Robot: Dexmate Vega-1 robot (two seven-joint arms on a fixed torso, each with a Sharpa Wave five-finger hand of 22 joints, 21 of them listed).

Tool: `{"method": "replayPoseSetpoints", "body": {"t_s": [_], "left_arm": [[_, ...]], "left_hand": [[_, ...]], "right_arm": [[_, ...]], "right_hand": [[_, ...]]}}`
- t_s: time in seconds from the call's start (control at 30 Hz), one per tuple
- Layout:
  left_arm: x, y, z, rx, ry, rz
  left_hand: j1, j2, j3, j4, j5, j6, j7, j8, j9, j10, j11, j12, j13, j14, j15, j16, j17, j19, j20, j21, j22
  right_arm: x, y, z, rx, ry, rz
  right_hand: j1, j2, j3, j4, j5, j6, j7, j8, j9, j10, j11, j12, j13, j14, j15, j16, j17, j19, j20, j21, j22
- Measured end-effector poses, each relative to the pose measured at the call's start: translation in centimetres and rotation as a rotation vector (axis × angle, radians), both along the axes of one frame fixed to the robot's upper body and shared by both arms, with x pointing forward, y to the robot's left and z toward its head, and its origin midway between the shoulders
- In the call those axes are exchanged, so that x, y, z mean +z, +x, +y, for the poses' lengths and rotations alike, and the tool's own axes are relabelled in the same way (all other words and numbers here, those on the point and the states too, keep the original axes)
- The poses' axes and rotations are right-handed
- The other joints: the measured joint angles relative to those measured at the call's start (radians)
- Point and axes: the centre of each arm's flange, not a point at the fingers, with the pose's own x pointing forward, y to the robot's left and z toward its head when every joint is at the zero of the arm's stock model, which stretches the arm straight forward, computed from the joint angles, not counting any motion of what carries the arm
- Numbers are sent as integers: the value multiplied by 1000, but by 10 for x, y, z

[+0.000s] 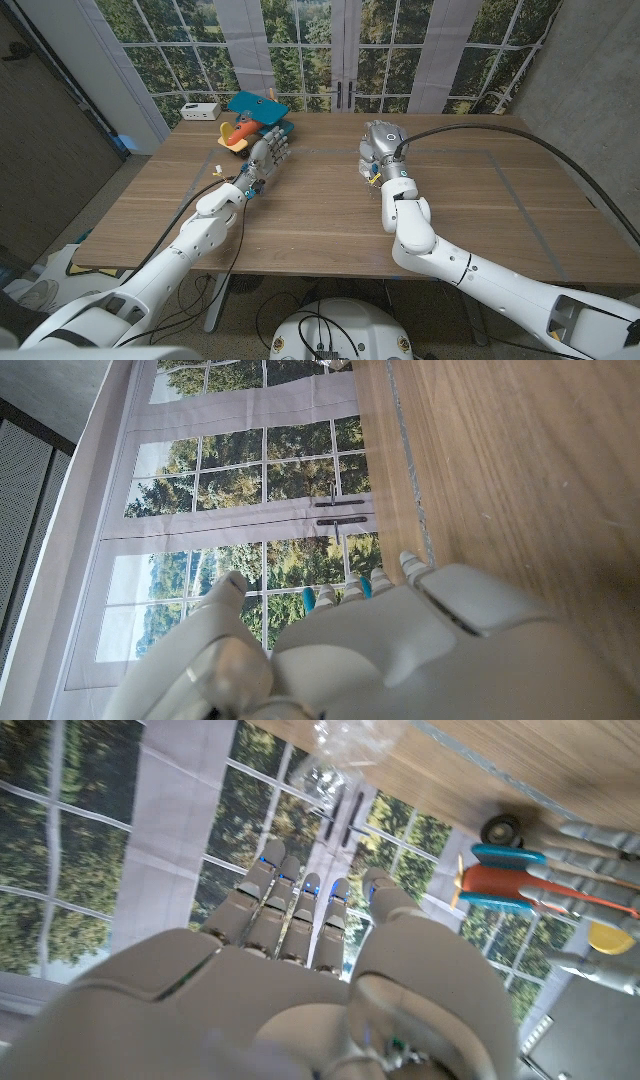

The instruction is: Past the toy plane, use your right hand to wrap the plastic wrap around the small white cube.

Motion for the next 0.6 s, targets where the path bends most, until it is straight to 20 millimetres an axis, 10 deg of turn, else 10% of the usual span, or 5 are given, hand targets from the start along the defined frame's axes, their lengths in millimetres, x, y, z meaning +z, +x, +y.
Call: {"method": "replayPoseSetpoints", "body": {"t_s": [0.1,0.27,0.6], "left_arm": [[-1,0,1,1,-4,1],[-2,0,3,2,-10,-2],[-6,-4,10,13,-22,-3]], "left_hand": [[0,0,4,-4,0,0,0,0,0,0,0,0,0,0,0,0,0,0,0,0,0],[0,0,4,-4,0,0,0,0,0,0,0,0,0,0,0,0,0,0,0,0,0],[0,0,4,-4,-5,0,0,0,0,0,0,0,0,0,0,0,0,0,0,0,0]], "right_arm": [[2,-2,7,78,-22,-7],[5,-2,16,165,-49,-1],[12,20,26,251,-97,127]], "right_hand": [[-12,-11,5,49,-4,38,9,13,4,0,0,0,4,0,0,4,16,0,0,0,0],[-157,-53,-60,163,-16,90,43,15,5,20,13,-4,5,-25,1,-3,20,-26,26,4,0],[-364,-72,-153,279,-16,73,92,-4,0,-29,53,-30,-3,-117,5,-64,-4,-125,68,-33,0]]}}
